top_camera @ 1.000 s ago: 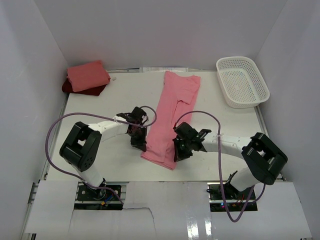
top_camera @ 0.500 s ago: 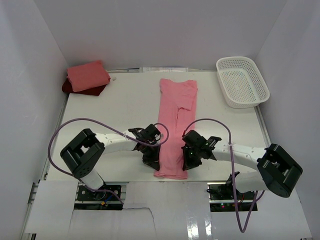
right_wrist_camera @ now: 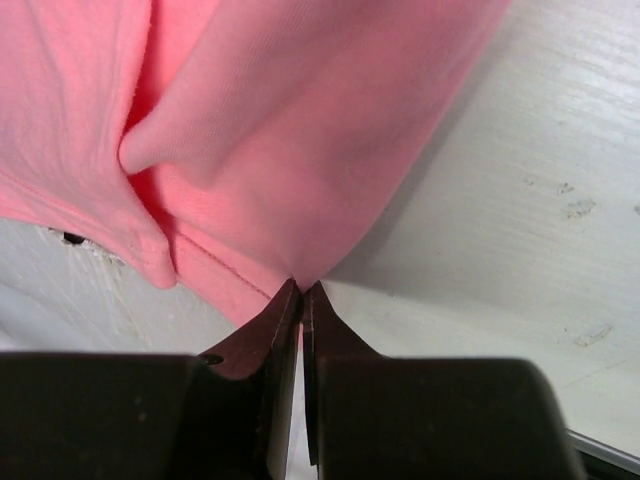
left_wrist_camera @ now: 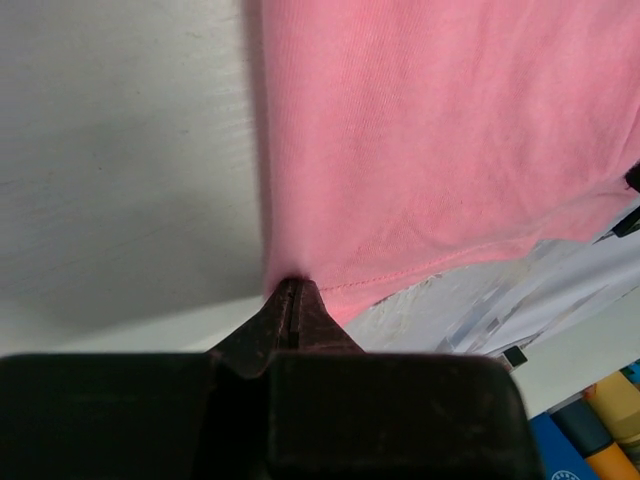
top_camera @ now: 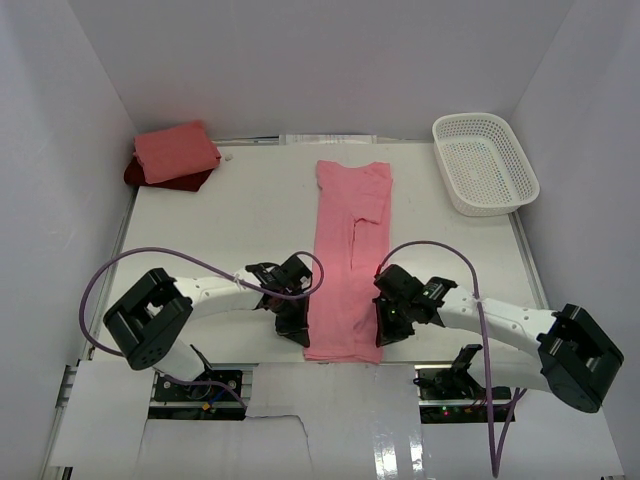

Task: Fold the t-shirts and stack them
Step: Rotate the tshirt 90 degrees, then grab the bottom of the folded rectangular tshirt with both arms

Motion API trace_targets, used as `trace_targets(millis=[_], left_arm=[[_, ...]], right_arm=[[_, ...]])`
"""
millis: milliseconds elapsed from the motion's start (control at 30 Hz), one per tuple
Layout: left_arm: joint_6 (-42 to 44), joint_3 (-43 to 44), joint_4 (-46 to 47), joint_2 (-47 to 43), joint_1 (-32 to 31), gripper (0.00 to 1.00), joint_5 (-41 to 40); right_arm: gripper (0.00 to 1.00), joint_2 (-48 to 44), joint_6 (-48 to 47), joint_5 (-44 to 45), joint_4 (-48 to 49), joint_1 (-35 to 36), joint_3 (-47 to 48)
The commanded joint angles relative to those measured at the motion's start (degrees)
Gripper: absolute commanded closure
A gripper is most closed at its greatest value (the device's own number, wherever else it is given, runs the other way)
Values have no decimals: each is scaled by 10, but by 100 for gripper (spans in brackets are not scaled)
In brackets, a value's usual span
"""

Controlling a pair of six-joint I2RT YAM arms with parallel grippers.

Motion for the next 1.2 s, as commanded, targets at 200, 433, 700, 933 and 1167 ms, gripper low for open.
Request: trace_targets(millis=[200,433,700,933,1167], left_arm=[[1,99,-17,29,-3,100,-44],[5,89,-17,42,-3,86,-18],[-18,6,-9,-42,-4,30,-8],[-37,-28,-12,-78,-16,30,7],[-53,-42,24,-47,-39,32,11]], right_arm=[[92,-27,-3,10,-58,2,55],[67,-4,-13,-1,-48,2,42],[56,-31,9,-4,-47,3,10],[55,-57,34,-23,-24,14,-22],[56,-46,55,-33,9,32,-49]])
